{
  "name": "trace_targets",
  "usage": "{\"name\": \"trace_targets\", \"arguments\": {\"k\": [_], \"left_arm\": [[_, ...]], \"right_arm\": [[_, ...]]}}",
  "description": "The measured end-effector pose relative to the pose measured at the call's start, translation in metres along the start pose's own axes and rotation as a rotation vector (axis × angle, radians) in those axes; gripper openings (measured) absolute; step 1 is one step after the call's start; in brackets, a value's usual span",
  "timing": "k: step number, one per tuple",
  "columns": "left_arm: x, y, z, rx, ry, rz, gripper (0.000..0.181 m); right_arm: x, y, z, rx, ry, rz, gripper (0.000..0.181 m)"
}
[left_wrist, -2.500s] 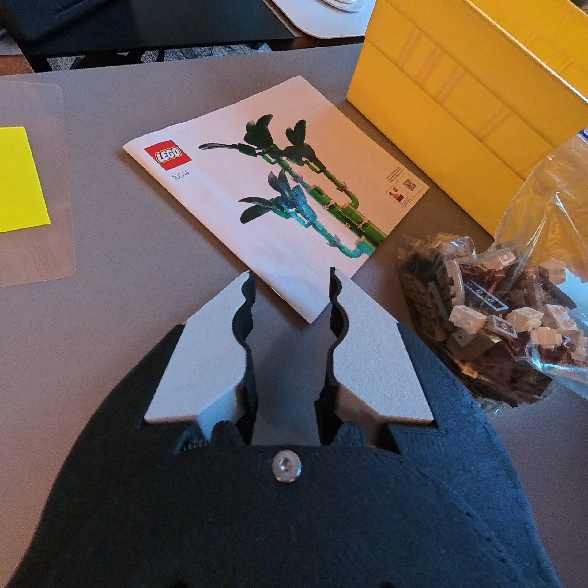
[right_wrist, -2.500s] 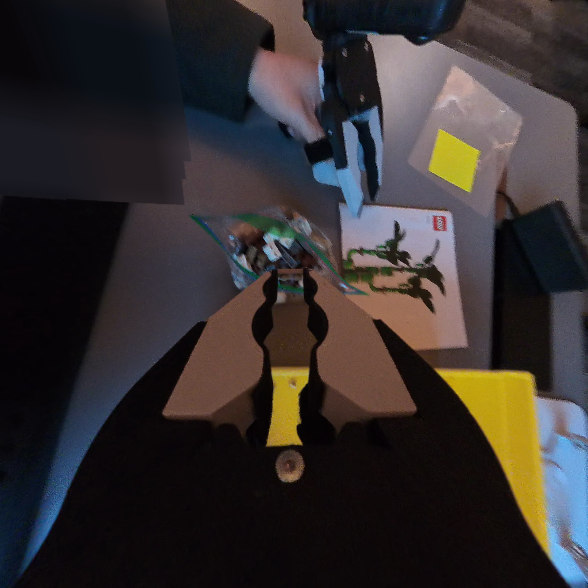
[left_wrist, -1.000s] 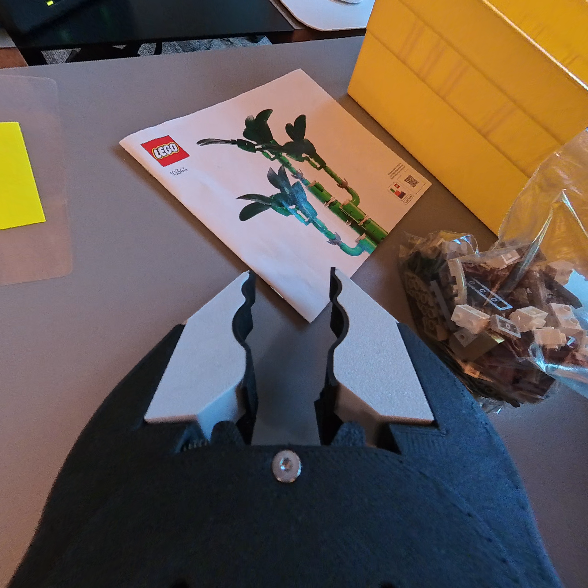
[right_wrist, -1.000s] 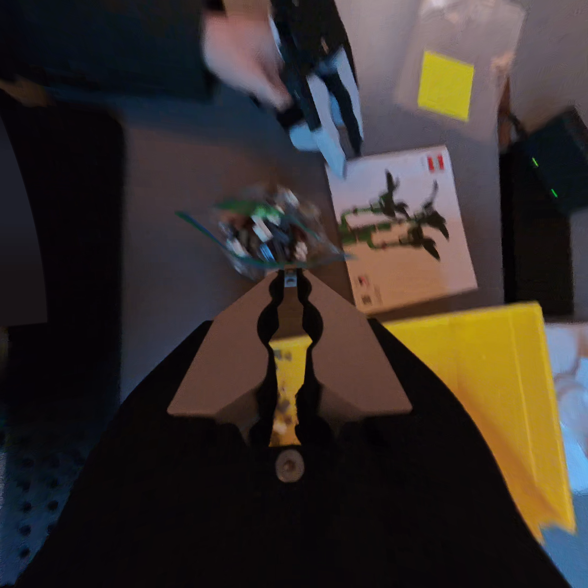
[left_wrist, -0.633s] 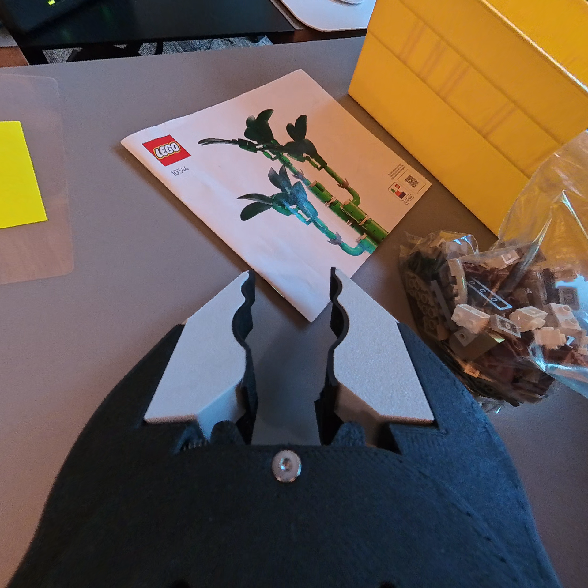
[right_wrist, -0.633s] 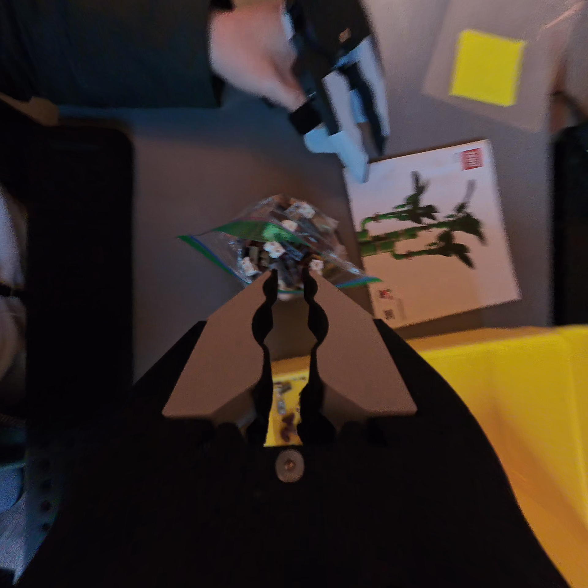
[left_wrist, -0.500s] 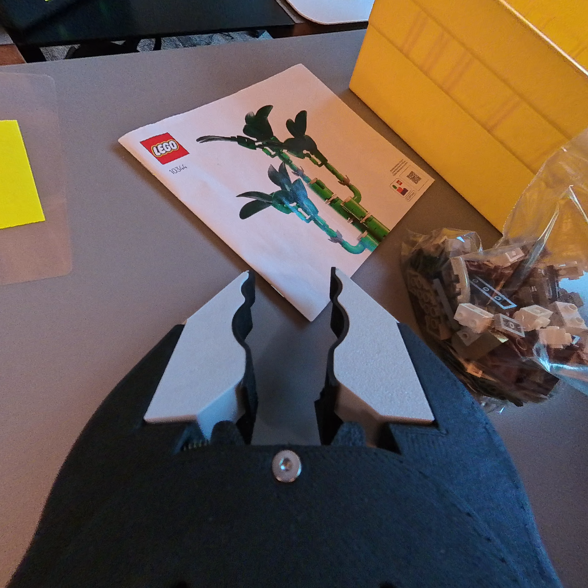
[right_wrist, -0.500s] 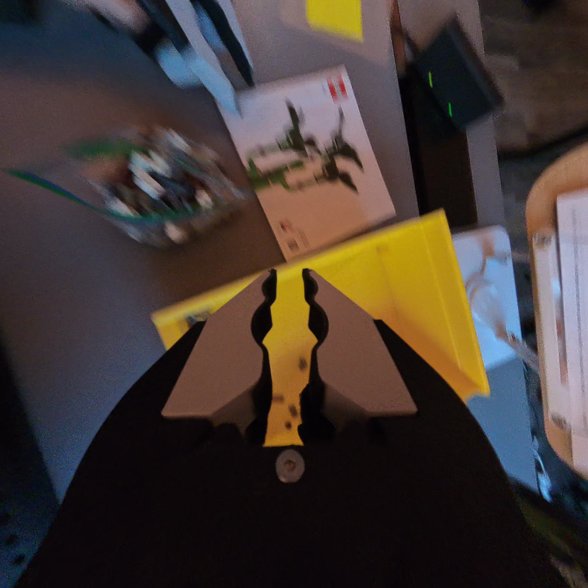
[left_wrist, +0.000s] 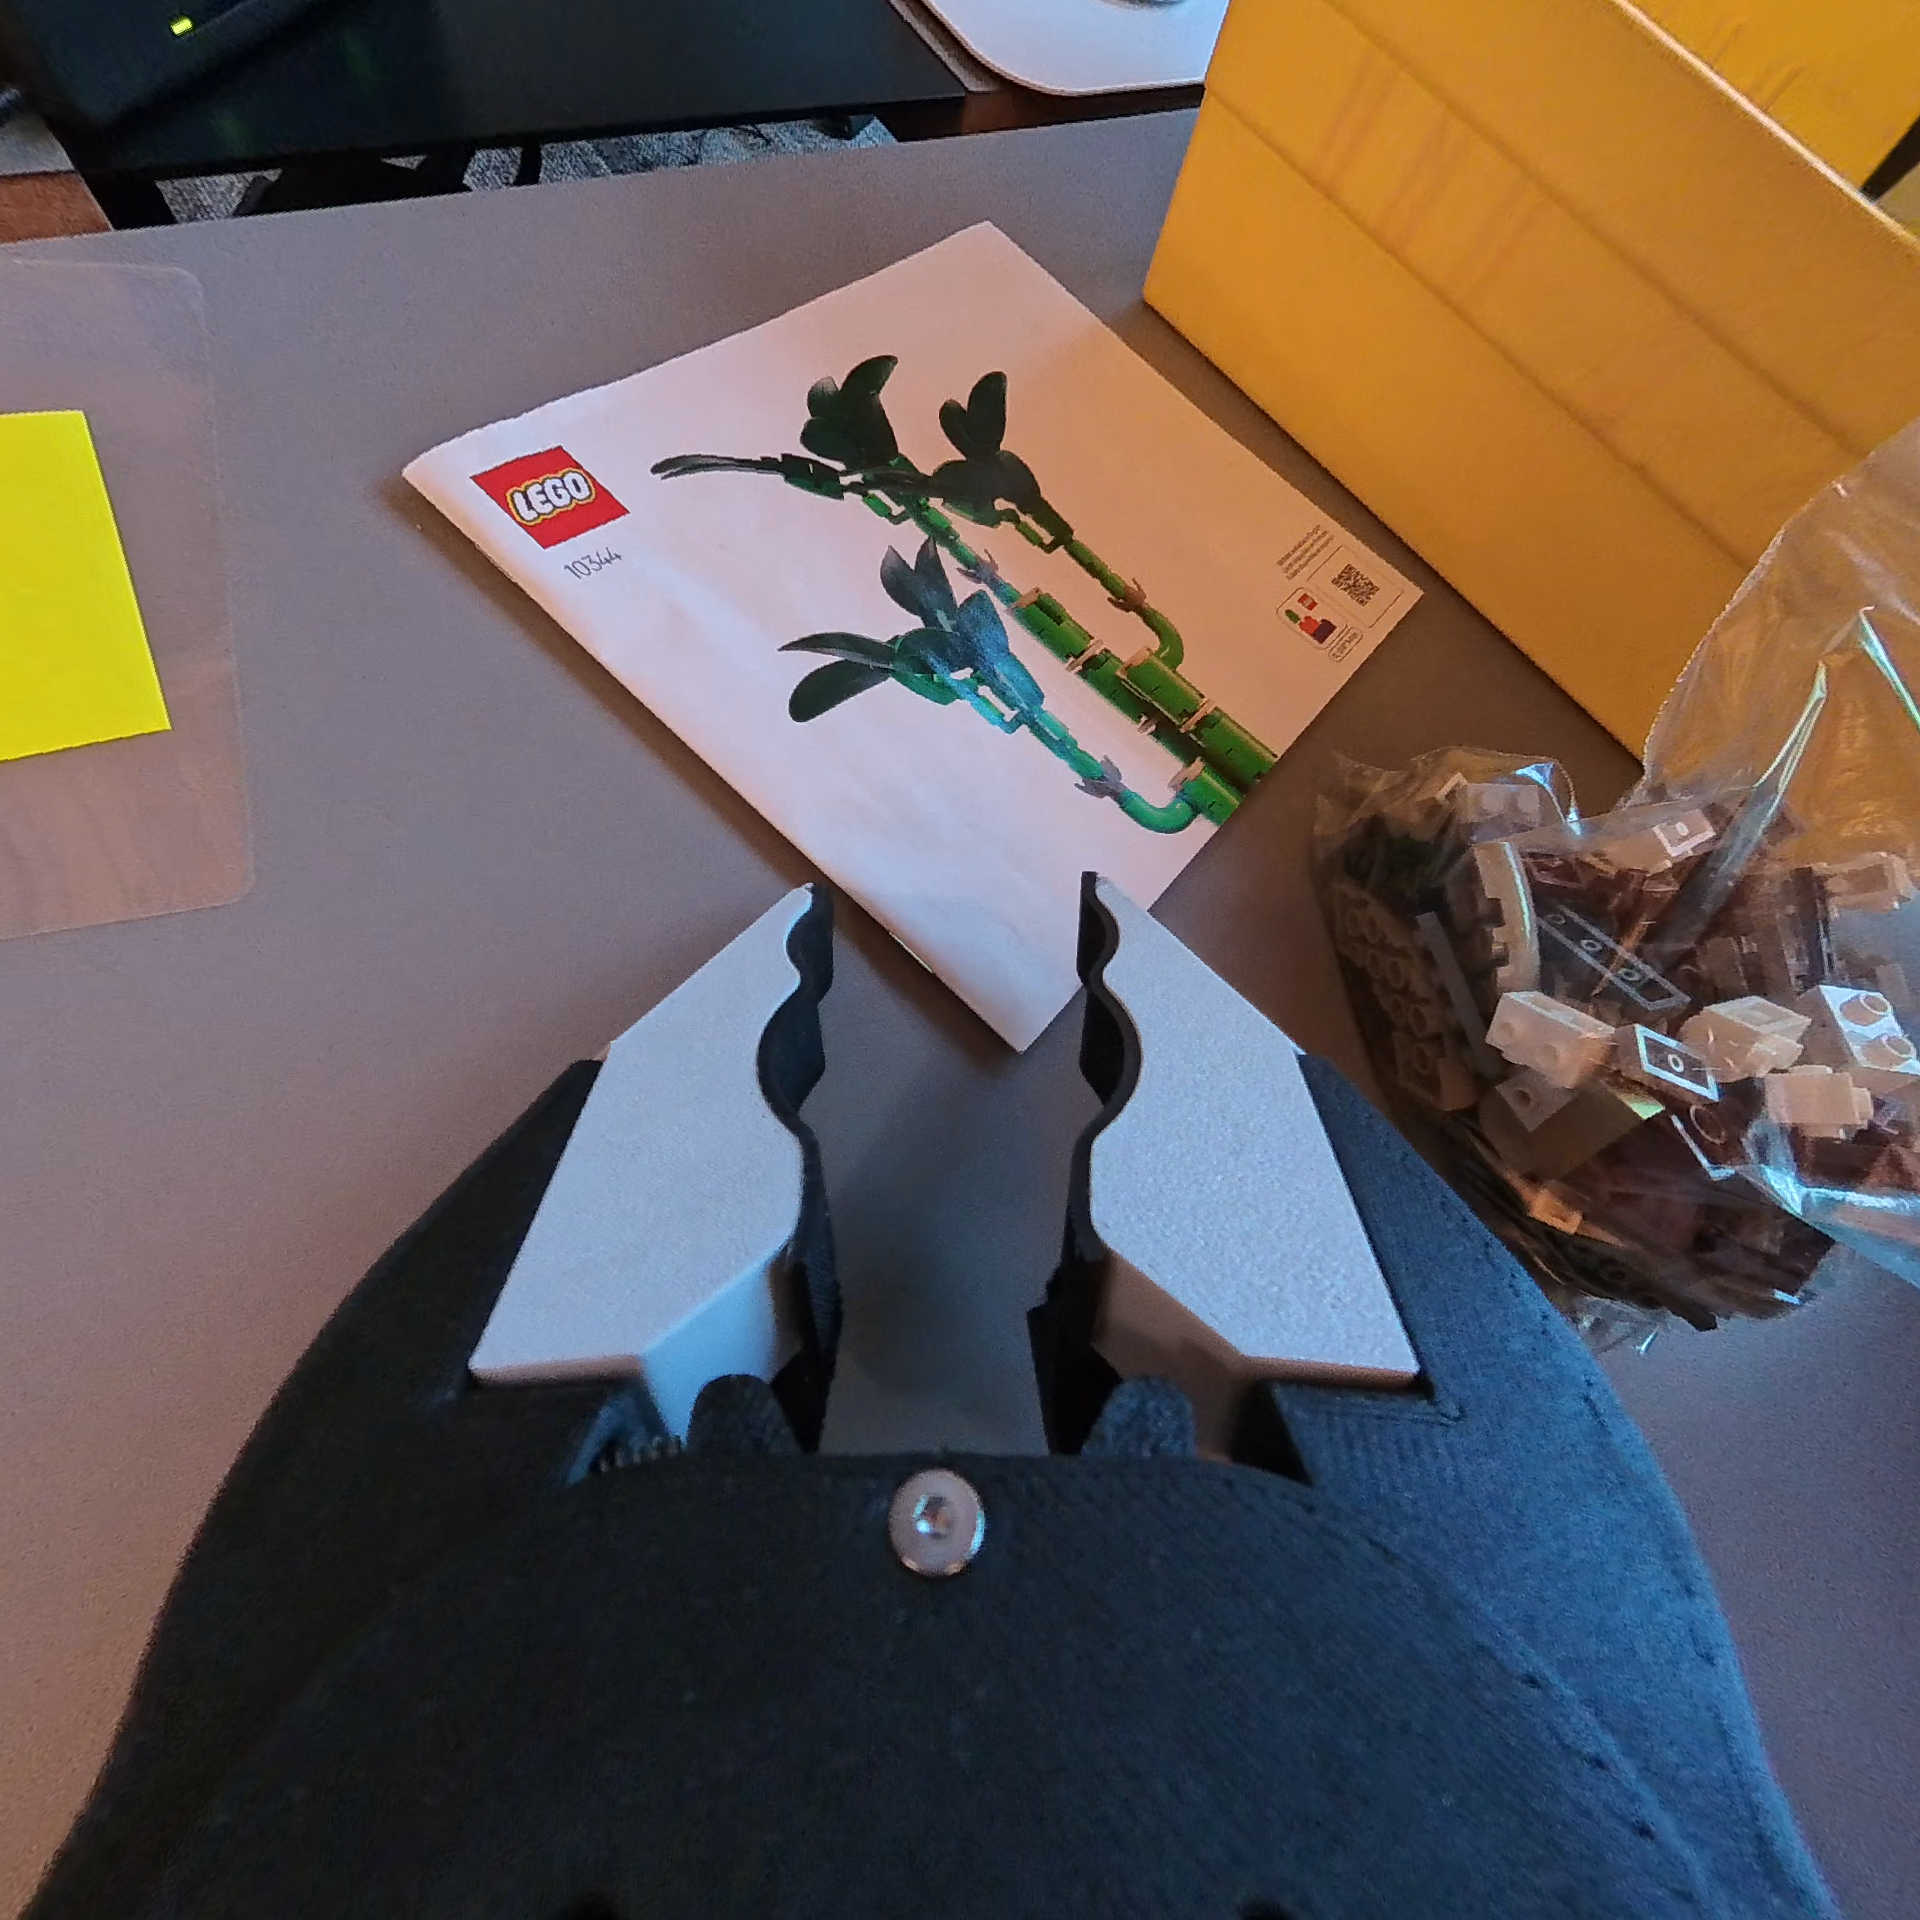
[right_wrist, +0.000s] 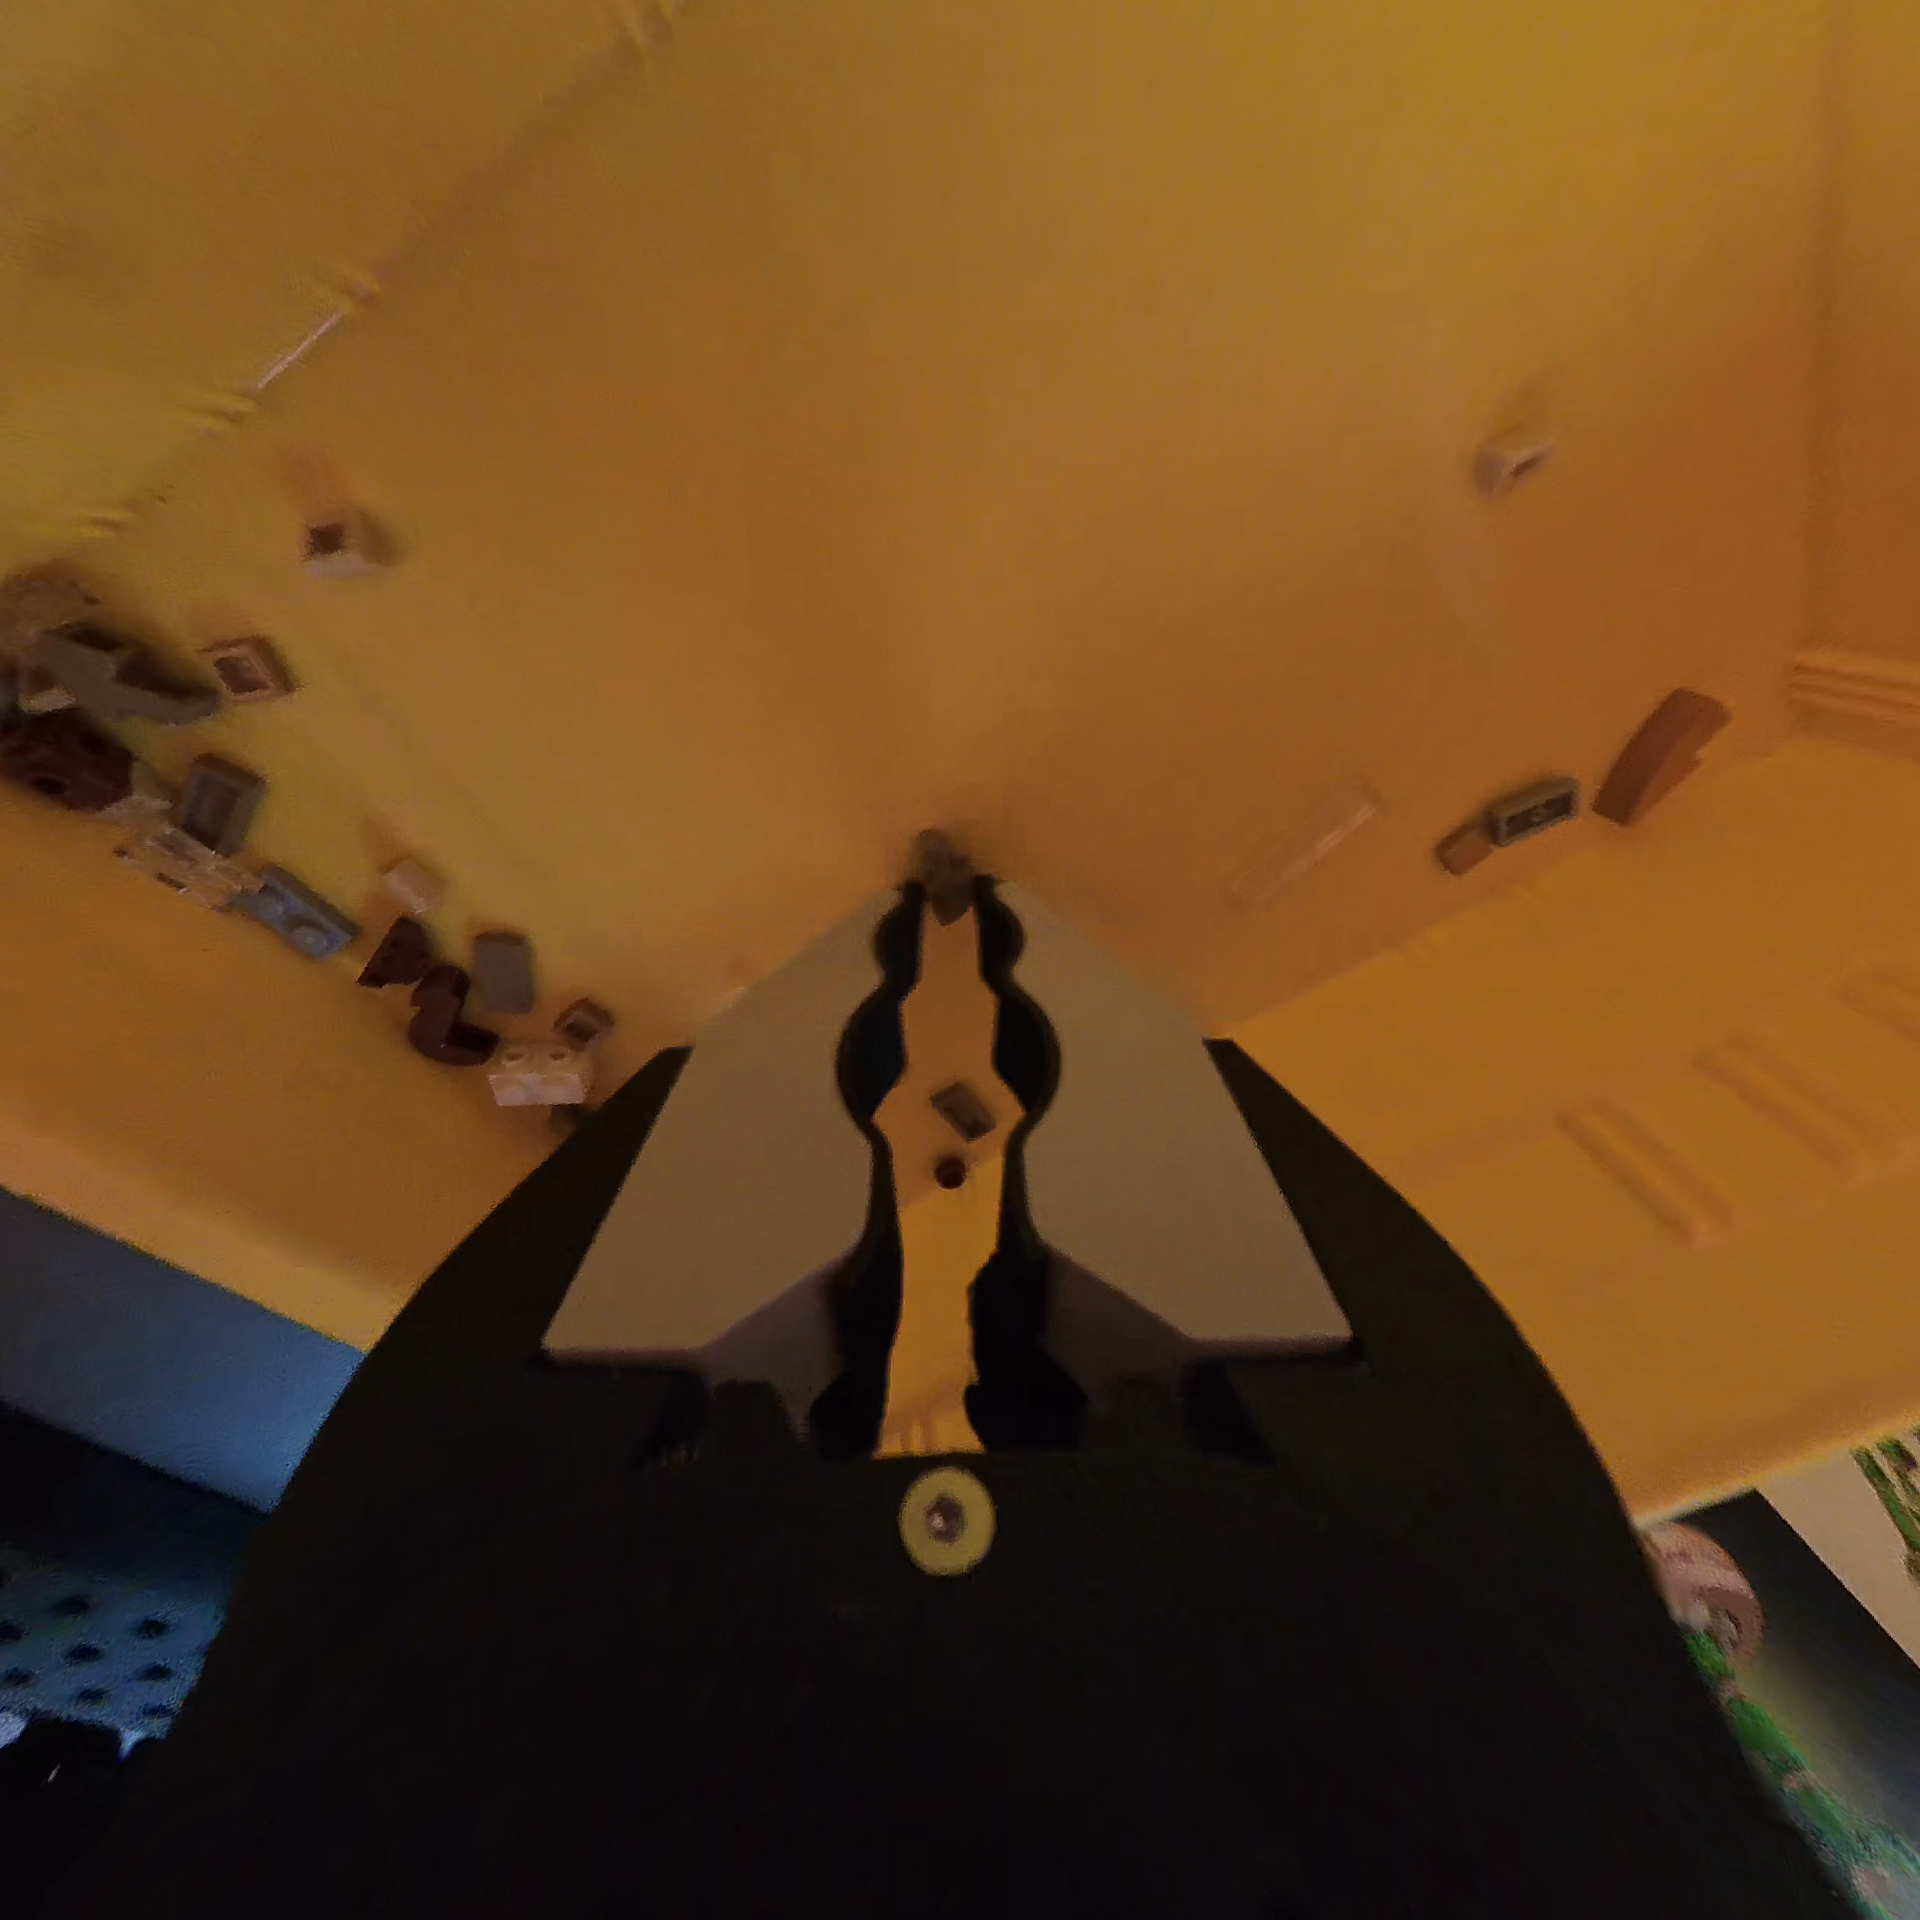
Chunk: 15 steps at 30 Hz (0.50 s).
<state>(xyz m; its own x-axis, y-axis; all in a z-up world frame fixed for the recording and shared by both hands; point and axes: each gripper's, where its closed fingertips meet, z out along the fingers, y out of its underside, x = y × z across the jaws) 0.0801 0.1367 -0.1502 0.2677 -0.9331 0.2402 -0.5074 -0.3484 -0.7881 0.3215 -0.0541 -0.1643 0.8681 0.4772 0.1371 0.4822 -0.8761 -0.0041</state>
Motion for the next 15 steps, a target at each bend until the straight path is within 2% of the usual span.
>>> {"name": "trace_targets", "arguments": {"k": [2,4,7,9,12,15], "left_arm": [[0.000,0.000,0.000,0.000,-0.001,0.001,0.046],[-0.001,0.000,0.000,0.002,-0.003,0.000,0.046],[-0.002,0.000,0.000,0.001,-0.006,-0.002,0.046],[-0.002,0.000,0.000,-0.002,-0.007,0.000,0.046],[-0.001,0.001,0.000,-0.004,-0.011,0.008,0.046],[-0.001,0.000,0.000,-0.003,-0.015,0.015,0.046]], "right_arm": [[0.001,-0.001,-0.001,0.009,0.026,-0.028,0.009],[0.008,-0.006,-0.014,0.029,0.141,-0.068,0.009],[0.008,-0.035,-0.059,0.161,0.416,-0.181,0.008],[0.000,-0.043,-0.081,0.159,0.541,-0.229,0.009],[-0.008,-0.044,-0.091,0.099,0.604,-0.243,0.009],[-0.014,-0.046,-0.092,0.099,0.601,-0.233,0.009]]}}
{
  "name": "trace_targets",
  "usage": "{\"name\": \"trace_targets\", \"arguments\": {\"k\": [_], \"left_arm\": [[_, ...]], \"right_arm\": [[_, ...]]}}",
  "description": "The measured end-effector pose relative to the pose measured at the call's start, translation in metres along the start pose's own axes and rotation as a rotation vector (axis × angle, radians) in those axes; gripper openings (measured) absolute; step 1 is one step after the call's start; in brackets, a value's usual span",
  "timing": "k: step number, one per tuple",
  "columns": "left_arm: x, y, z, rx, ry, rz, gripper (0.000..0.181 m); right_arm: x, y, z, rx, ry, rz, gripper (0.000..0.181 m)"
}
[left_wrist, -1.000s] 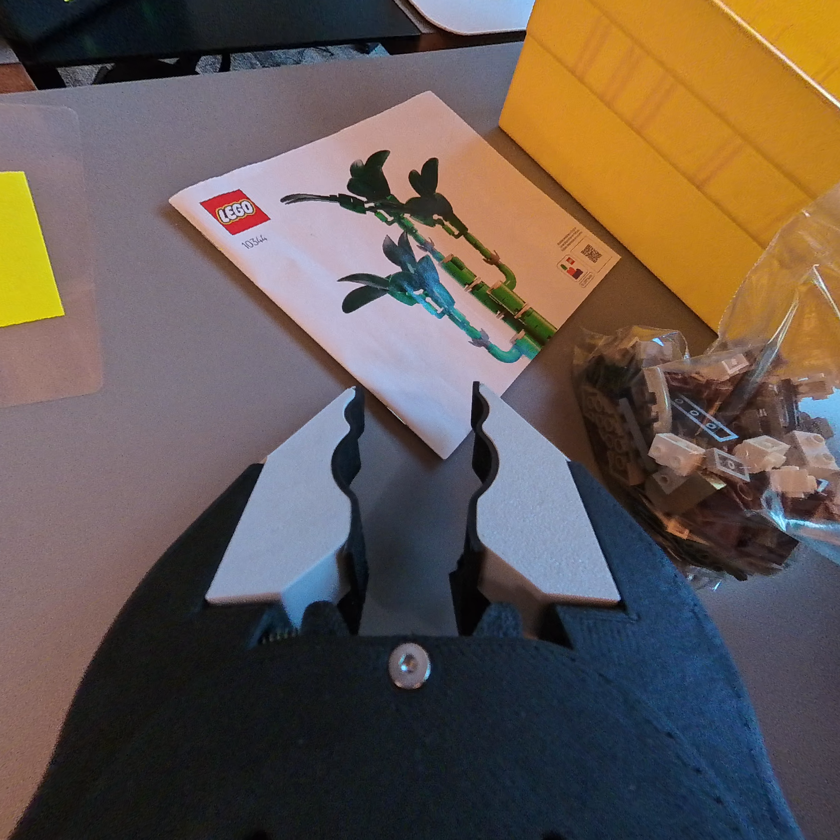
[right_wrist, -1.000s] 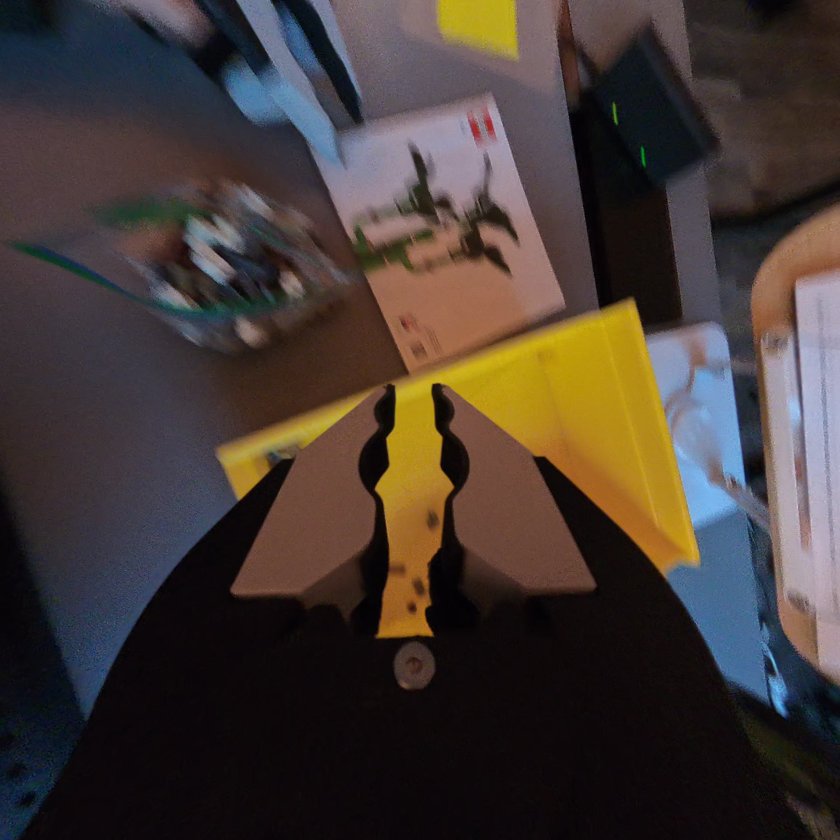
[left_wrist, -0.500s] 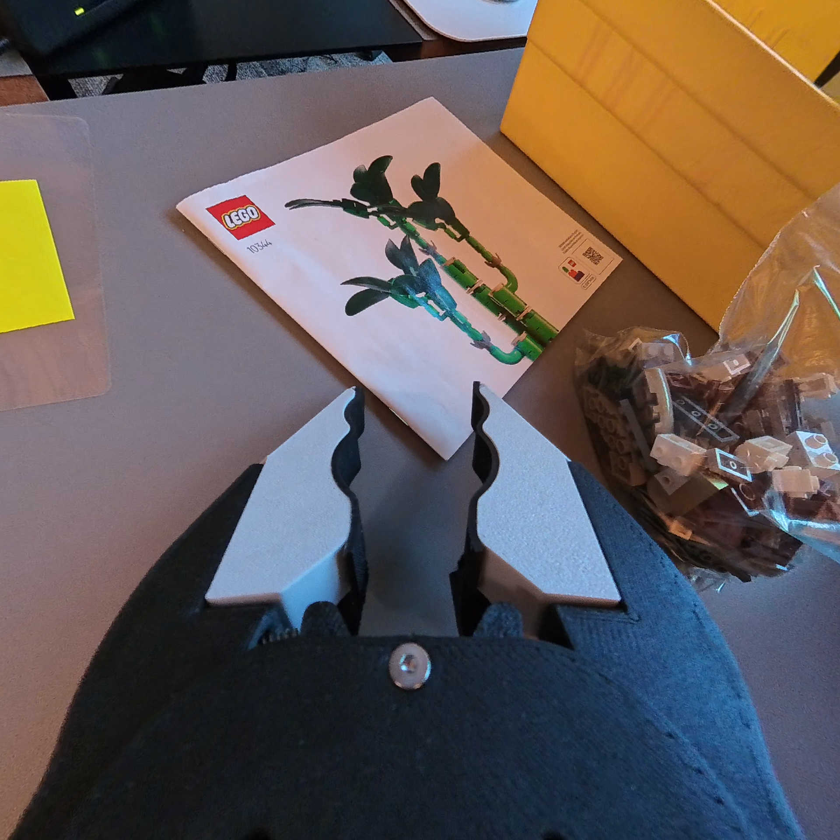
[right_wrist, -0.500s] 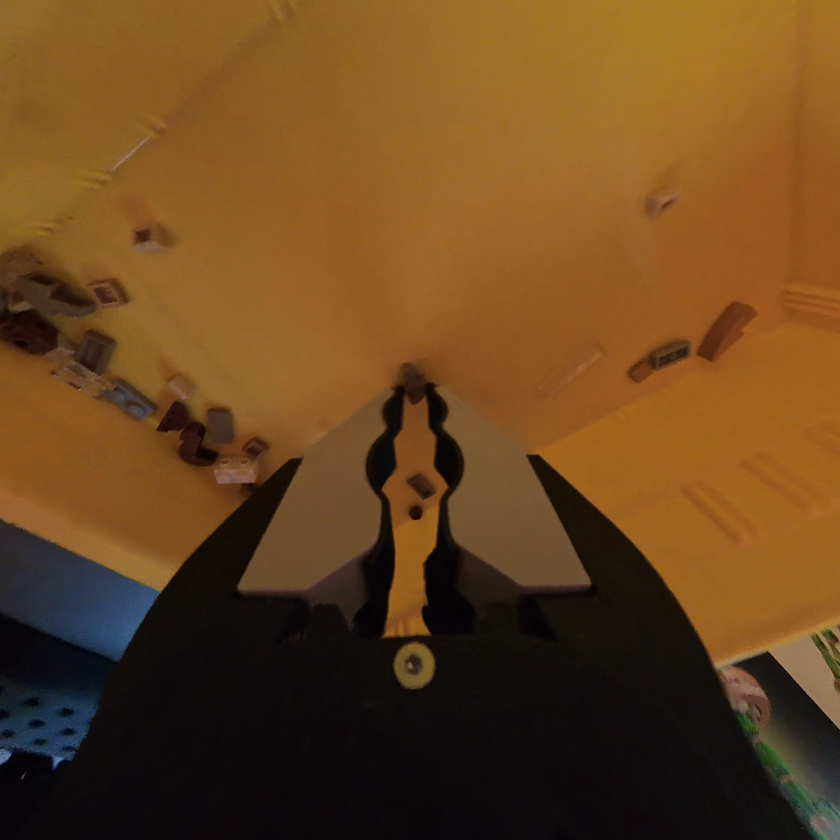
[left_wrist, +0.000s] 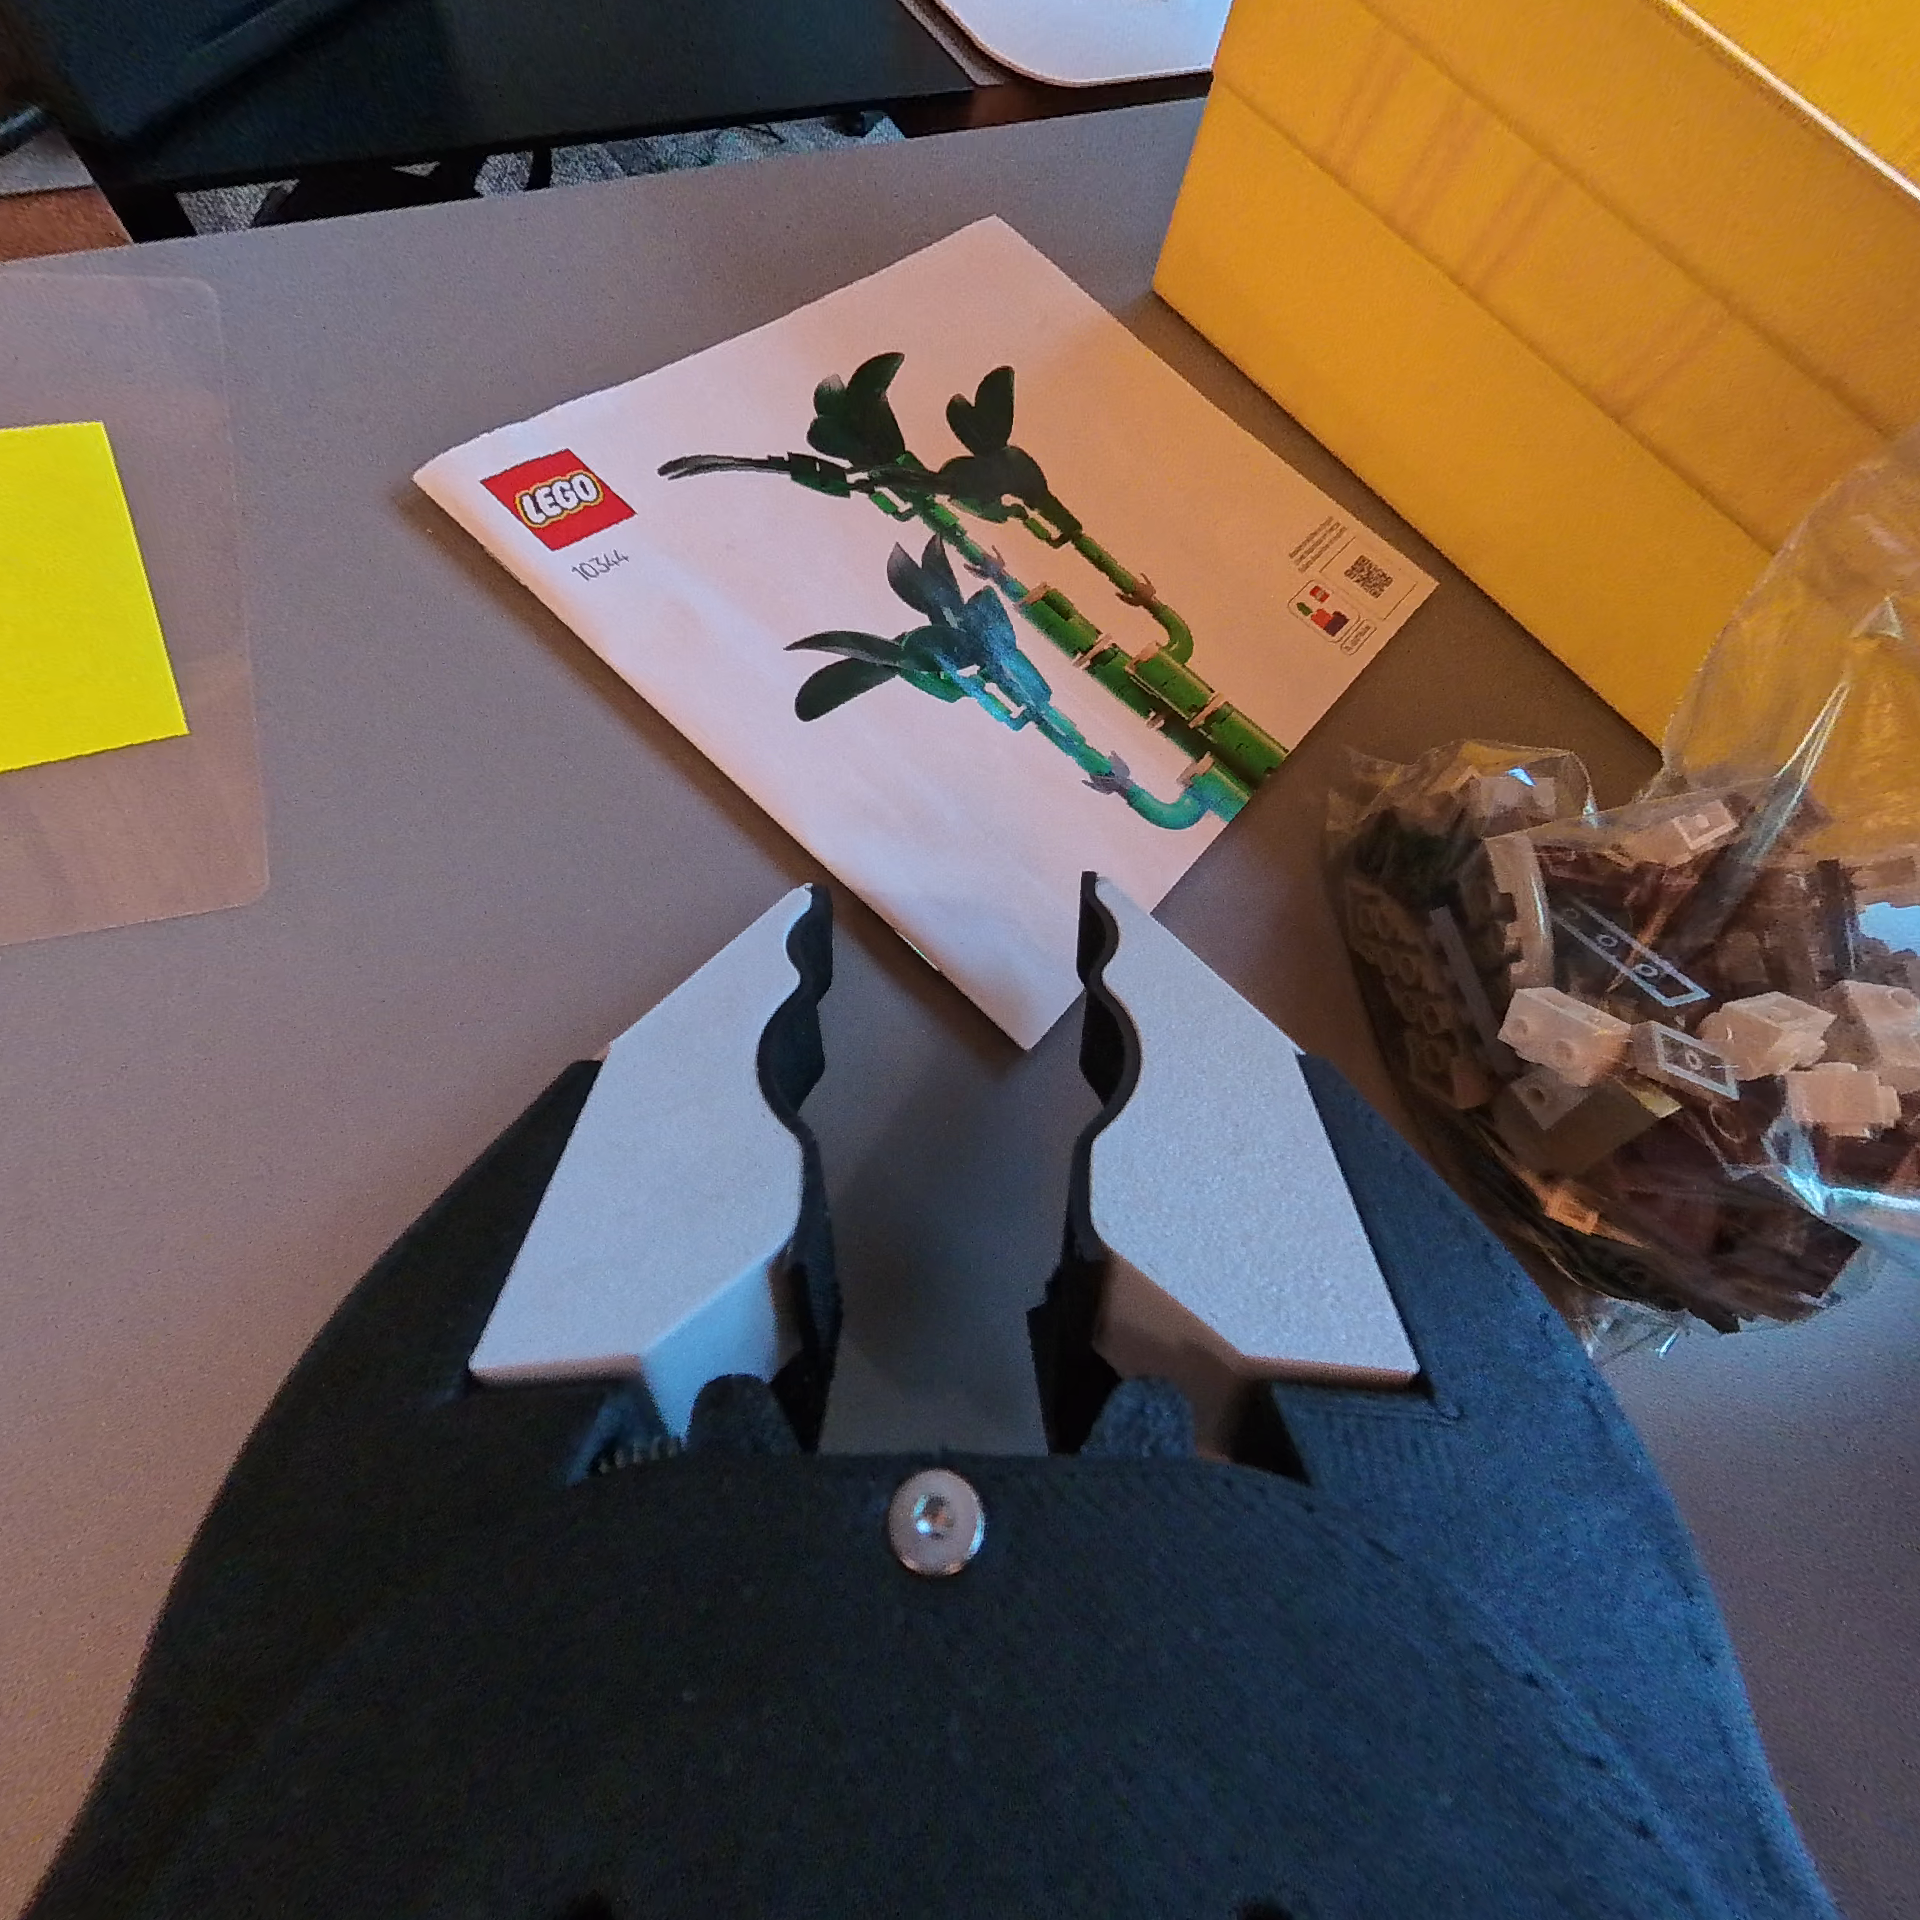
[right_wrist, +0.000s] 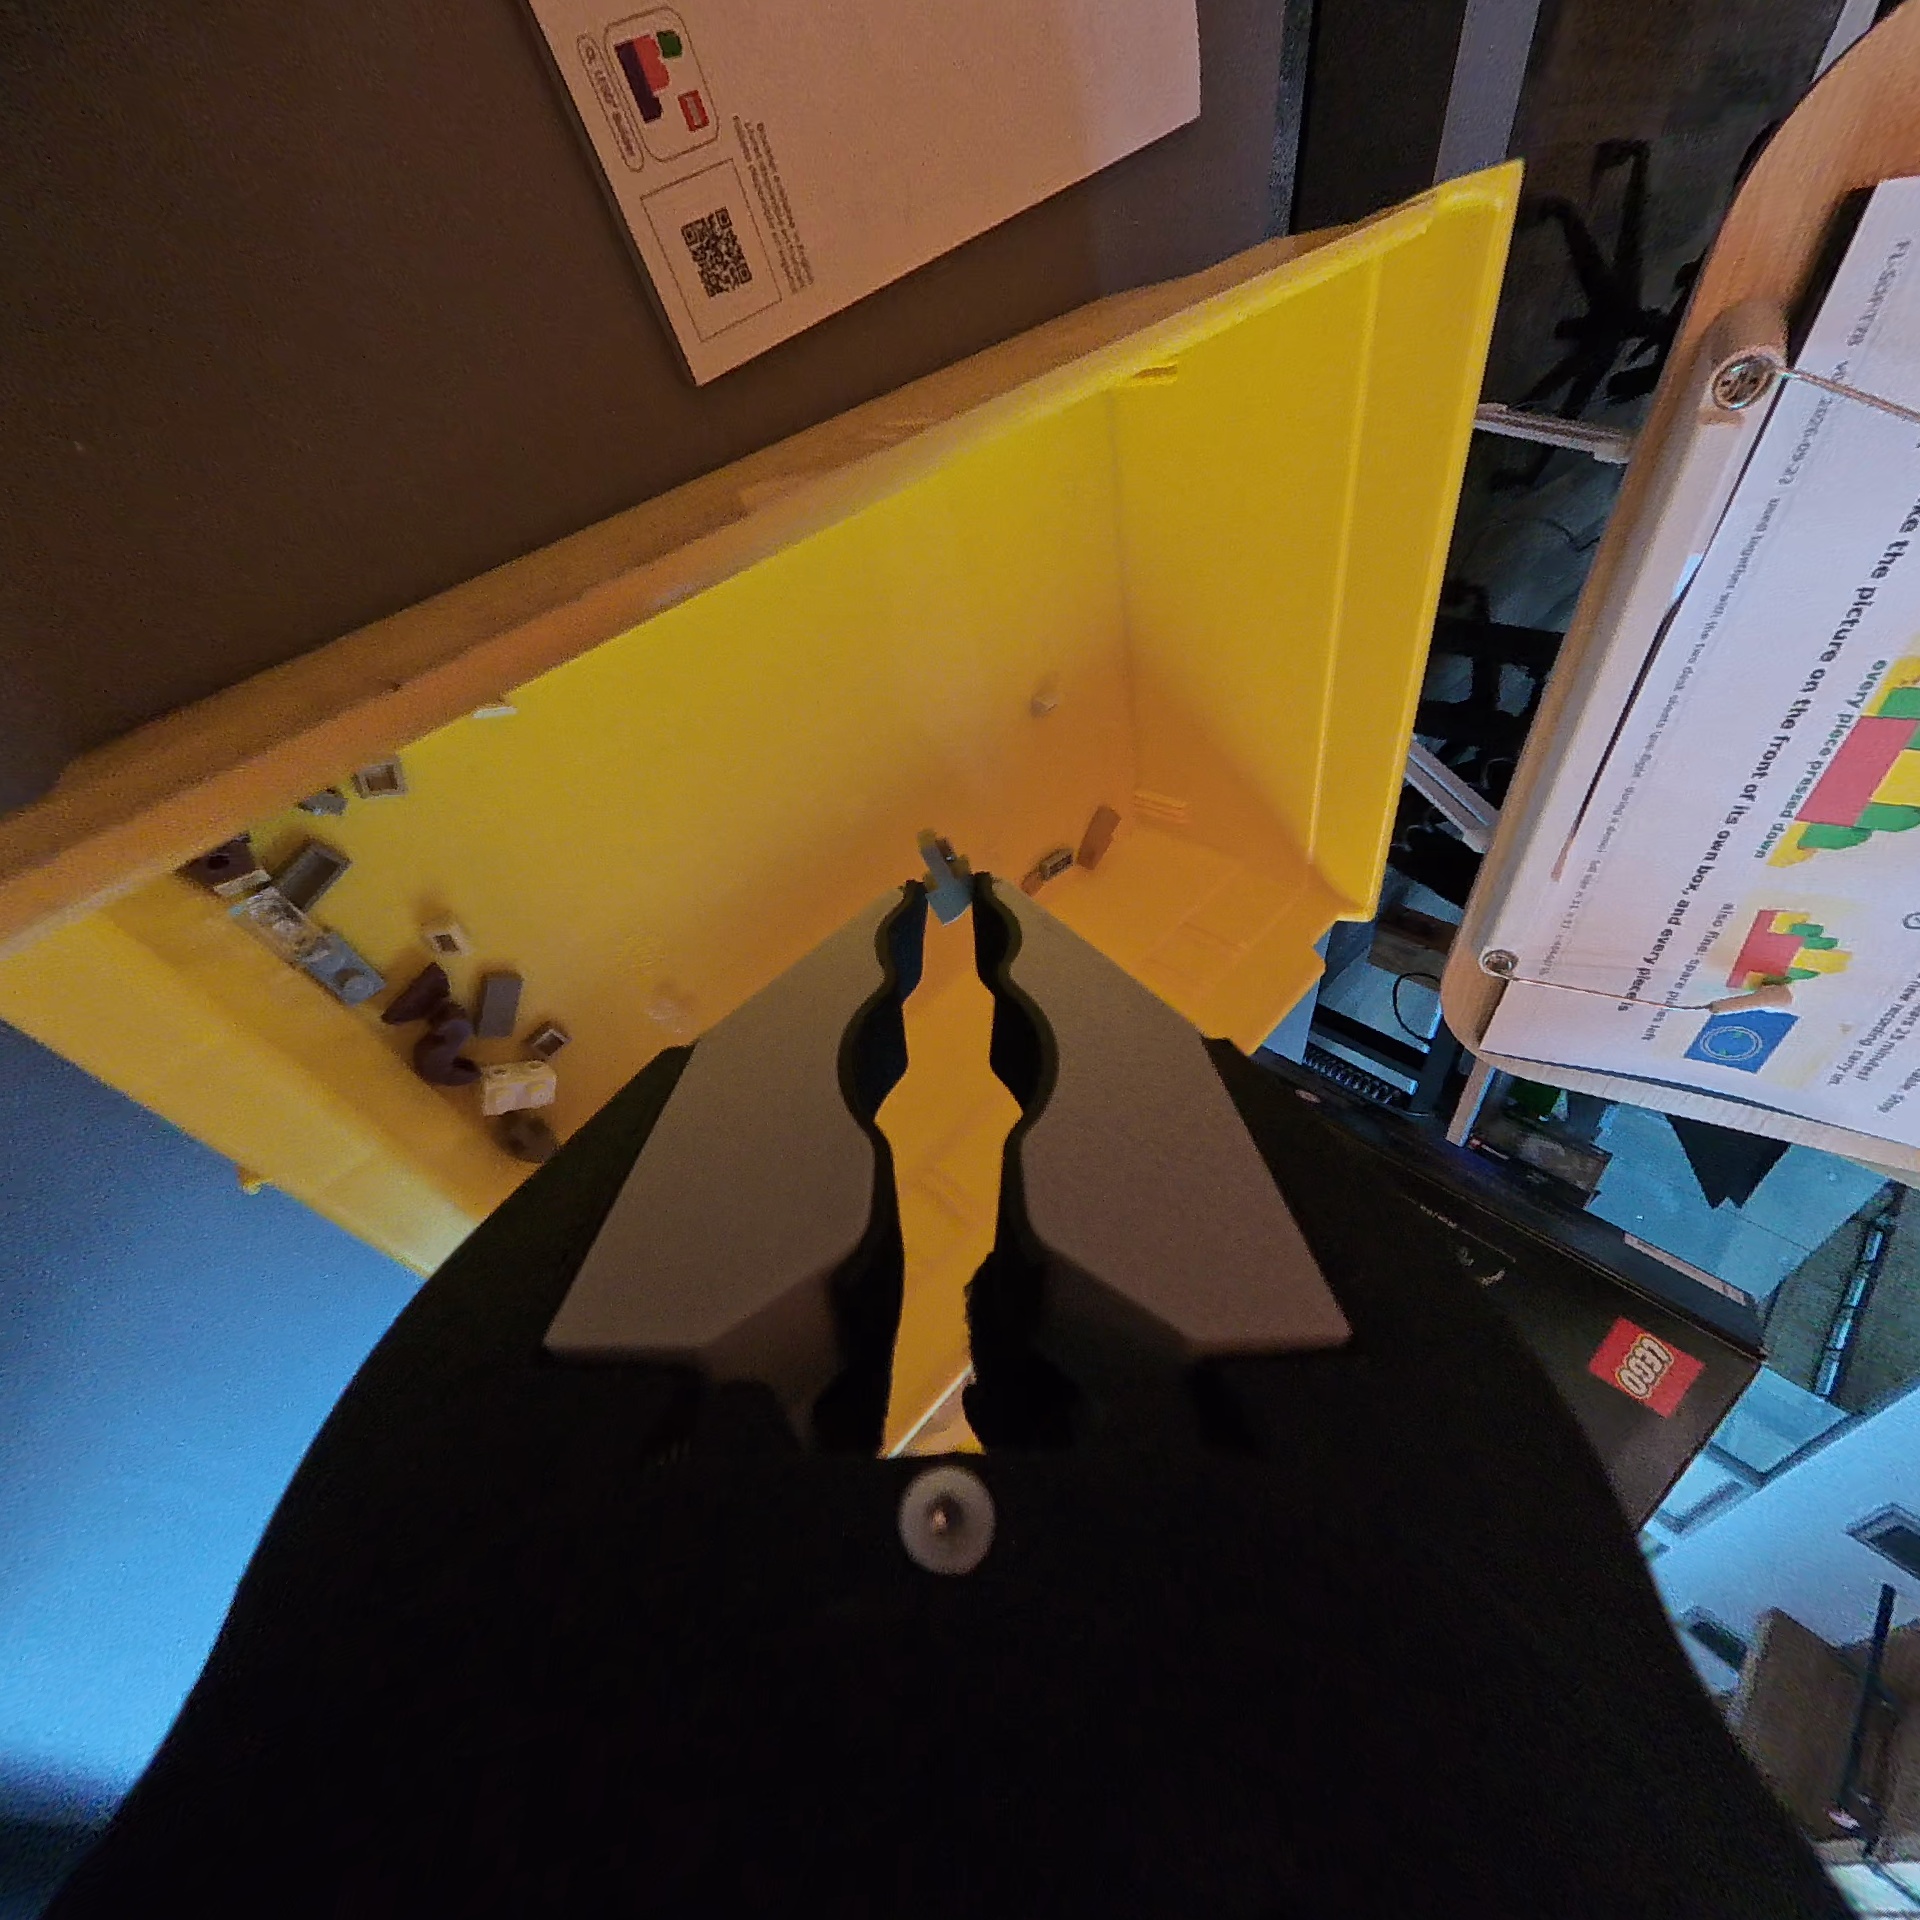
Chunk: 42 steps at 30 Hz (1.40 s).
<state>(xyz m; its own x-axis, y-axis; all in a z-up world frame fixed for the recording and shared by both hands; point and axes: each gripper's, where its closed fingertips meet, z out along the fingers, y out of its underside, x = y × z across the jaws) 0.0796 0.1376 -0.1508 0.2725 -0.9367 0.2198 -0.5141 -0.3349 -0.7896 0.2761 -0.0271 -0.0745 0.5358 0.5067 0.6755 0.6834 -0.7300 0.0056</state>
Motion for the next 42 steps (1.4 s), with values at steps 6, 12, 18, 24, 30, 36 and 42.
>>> {"name": "trace_targets", "arguments": {"k": [6,12,18,24,30,36,42], "left_arm": [[0.000,0.000,0.000,0.003,0.003,-0.004,0.046],[0.000,0.000,0.000,0.001,0.003,-0.002,0.046],[0.001,0.000,0.000,-0.002,0.001,0.003,0.046],[0.001,0.000,0.000,-0.003,0.004,0.000,0.046],[0.001,0.001,0.001,-0.011,0.003,0.002,0.046],[0.002,0.002,0.002,-0.015,0.002,0.009,0.046],[0.002,0.001,0.002,-0.010,0.005,0.000,0.046]], "right_arm": [[-0.002,-0.003,-0.015,-0.008,0.013,-0.003,0.009],[-0.010,-0.051,-0.069,0.213,0.024,-0.002,0.009],[-0.064,-0.119,-0.103,0.568,-0.406,0.142,0.009],[-0.086,-0.135,-0.080,0.558,-0.527,0.141,0.021],[-0.029,-0.089,-0.102,0.605,-0.461,0.190,0.020],[-0.042,0.020,-0.029,0.118,-0.594,0.183,0.024],[-0.075,0.085,0.016,-0.155,-0.640,-0.039,0.025]]}}
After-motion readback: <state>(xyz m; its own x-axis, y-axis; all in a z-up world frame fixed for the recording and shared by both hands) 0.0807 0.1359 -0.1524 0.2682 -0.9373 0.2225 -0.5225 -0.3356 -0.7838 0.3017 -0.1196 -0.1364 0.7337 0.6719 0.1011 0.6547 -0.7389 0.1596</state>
